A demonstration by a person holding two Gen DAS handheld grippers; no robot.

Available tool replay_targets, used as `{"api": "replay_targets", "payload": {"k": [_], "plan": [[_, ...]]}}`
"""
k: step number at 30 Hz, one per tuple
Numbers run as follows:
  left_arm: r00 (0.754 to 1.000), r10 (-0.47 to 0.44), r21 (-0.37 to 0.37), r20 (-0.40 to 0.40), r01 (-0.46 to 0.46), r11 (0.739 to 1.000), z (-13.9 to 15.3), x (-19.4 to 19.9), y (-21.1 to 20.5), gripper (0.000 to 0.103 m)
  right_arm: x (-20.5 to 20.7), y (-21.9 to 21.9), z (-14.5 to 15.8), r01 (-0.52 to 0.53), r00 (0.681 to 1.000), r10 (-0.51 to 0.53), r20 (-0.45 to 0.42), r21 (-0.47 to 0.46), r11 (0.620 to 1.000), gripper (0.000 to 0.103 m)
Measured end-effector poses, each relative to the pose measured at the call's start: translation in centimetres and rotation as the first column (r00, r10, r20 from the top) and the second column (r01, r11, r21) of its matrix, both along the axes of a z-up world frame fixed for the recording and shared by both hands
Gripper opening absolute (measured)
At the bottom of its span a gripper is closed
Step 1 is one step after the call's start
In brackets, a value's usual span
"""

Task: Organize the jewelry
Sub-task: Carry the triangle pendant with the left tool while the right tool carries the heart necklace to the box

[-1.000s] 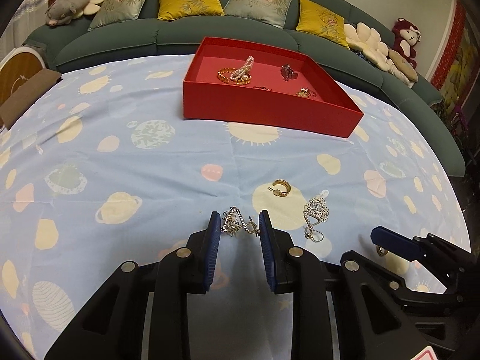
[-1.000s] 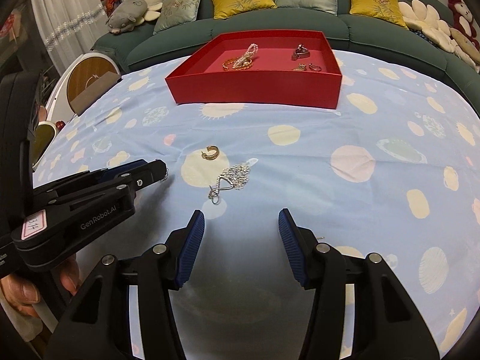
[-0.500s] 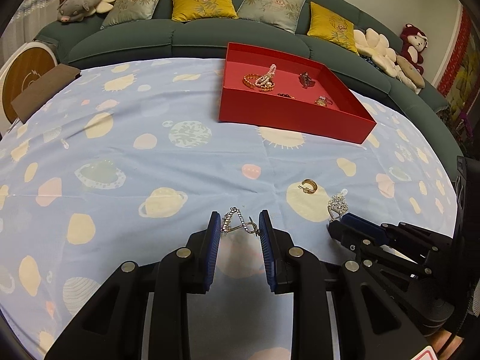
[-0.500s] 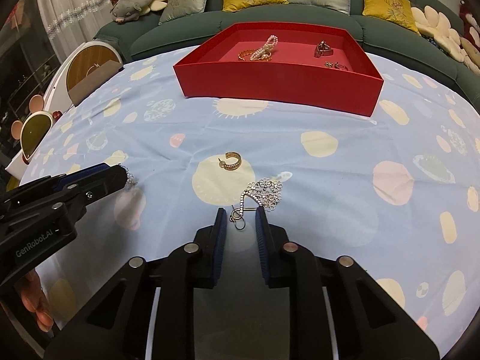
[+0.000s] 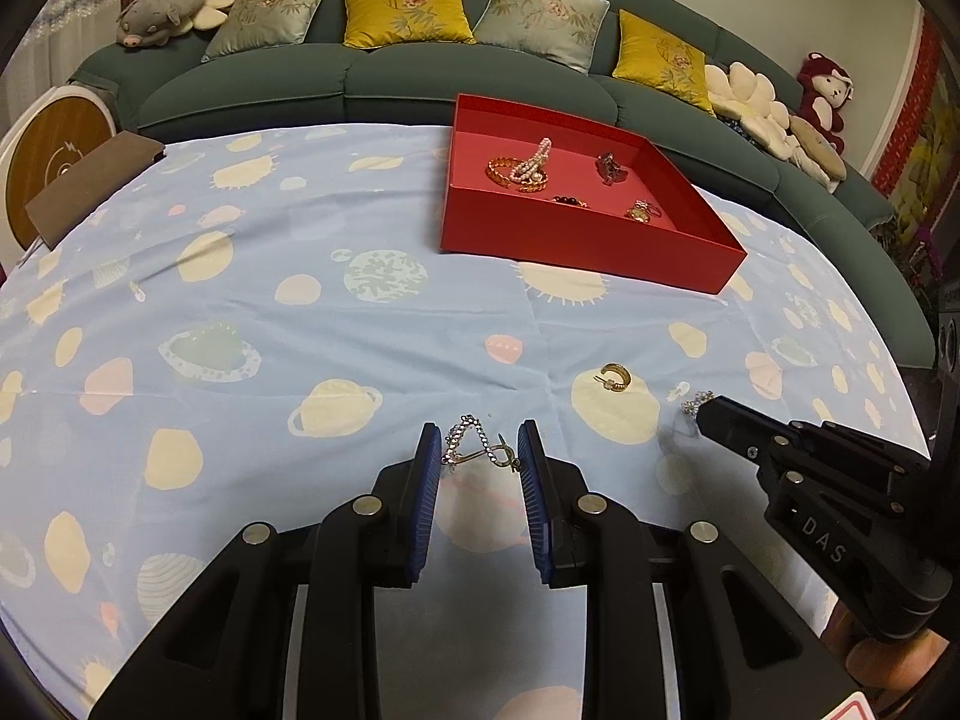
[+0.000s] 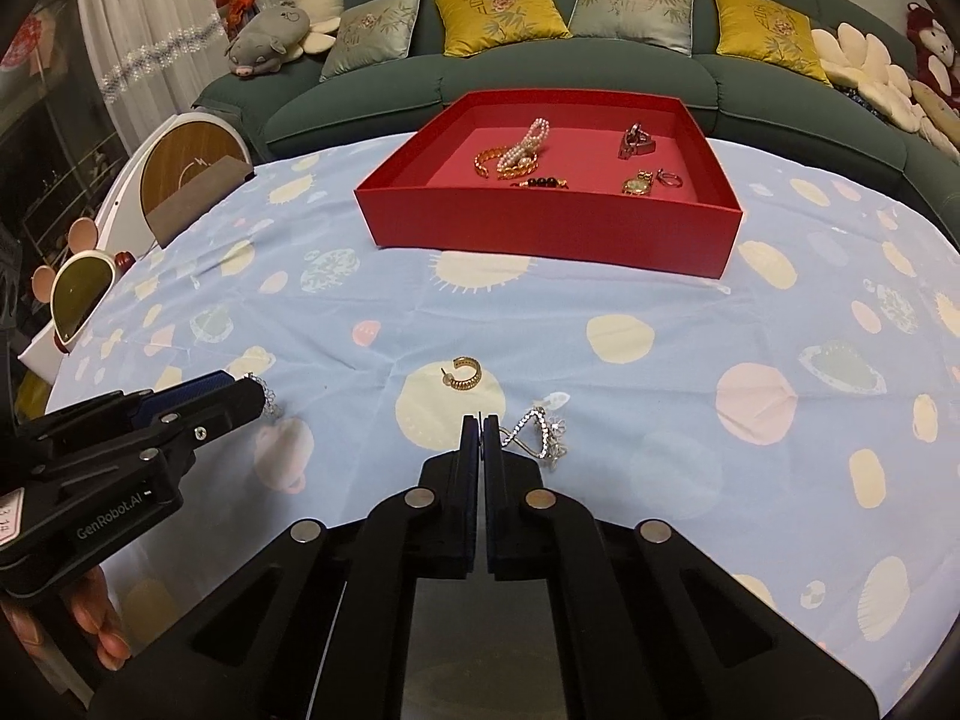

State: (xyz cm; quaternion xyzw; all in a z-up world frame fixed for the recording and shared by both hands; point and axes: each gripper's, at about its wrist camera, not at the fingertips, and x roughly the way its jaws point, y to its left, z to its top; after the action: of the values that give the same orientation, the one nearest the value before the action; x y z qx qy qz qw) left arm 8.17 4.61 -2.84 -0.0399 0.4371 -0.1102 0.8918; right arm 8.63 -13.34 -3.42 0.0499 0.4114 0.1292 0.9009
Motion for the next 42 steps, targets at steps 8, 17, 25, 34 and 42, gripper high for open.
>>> {"api": "replay_targets", "payload": {"k": [8,17,25,34,42], "plan": [[1.0,-0.013,-0.03,0.016,0.013,0.999,1.6,0.0,-0.7,0.023,-0.2,-1.6,3.0,0.025,0.998,-0.028,0.059,0.047,0.999,0.001],[0.994,-0.029,-0.04,0.104,0.033,0.999,5.9,1.3,-2.8,0.024,0.1,-3.6,8.2,0.051,0.984,-0.066,0.166,0.095,0.994,0.001],[0.981,-0.045,-0.004,0.187,0.046,0.999,10.6,5.0,-4.4,0.024,2.6,-5.5,13.3,0.068,0.966,-0.091,0.243,0.101,0.993,0.001],[0.969,-0.044,0.088,0.244,0.023,0.996,11.8,12.0,-5.4,0.024,8.6,-7.5,15.1,0.108,0.954,-0.125,0.271,0.079,0.991,0.001],[0.973,-0.044,0.13,0.225,0.015,0.991,10.4,18.7,-6.7,0.024,14.4,-7.3,13.7,0.118,0.964,-0.13,0.233,0.065,0.991,0.001]]}}
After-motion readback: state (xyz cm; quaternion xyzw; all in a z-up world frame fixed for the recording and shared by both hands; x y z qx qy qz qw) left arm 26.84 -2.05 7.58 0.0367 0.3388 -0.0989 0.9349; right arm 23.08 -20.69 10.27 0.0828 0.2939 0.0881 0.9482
